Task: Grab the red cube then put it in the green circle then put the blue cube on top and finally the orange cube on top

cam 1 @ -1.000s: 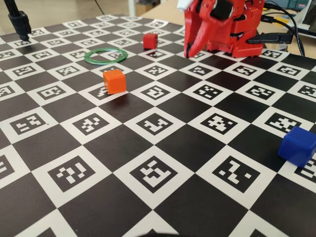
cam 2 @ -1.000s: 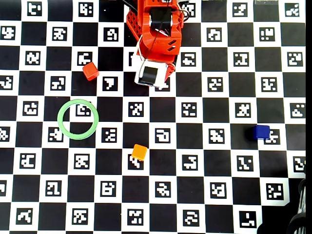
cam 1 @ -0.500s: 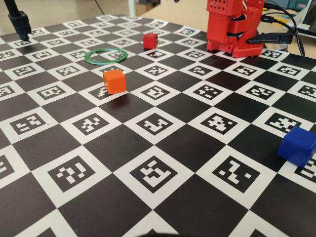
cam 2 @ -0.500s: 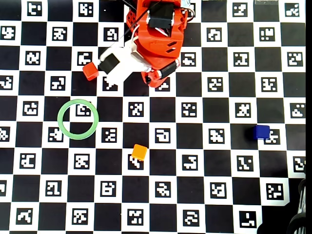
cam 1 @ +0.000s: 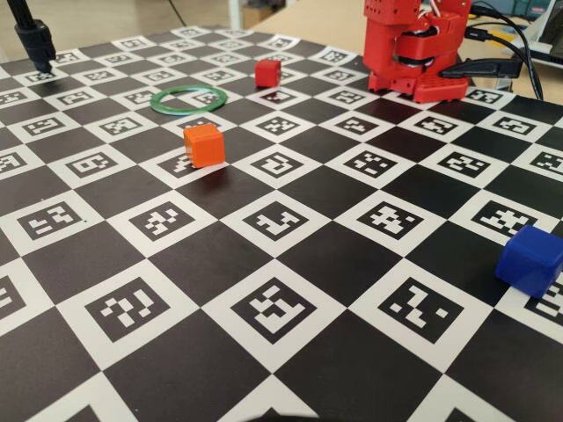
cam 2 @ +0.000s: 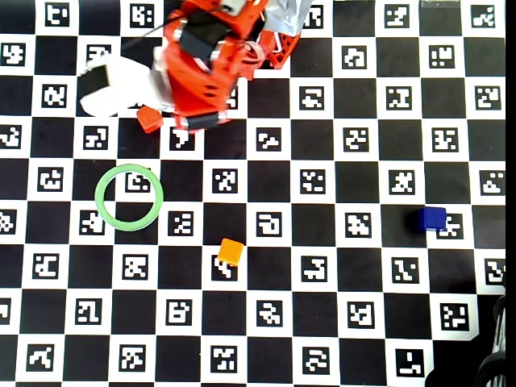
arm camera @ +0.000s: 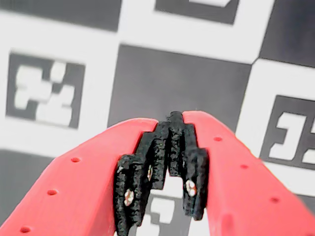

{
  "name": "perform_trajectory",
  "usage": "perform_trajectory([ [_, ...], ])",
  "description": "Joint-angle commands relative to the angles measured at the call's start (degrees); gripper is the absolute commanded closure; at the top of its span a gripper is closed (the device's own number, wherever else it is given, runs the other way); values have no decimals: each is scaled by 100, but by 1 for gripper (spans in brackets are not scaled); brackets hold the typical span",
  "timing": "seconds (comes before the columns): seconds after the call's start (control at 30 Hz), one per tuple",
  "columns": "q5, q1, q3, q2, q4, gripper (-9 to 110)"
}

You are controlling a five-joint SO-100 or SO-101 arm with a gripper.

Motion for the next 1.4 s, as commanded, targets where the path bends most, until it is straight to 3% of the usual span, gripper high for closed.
perform_trajectory([
  [0.0,-220,589,-536,9,105,107],
  [0.3,-703,1301,-229,123,97,105],
  [0.5,-308,1354,105,193,-202,88],
  [0.8,-668,1362,1063,325,-817,61],
  [1.37,-967,1617,1934,158,-1793,57],
])
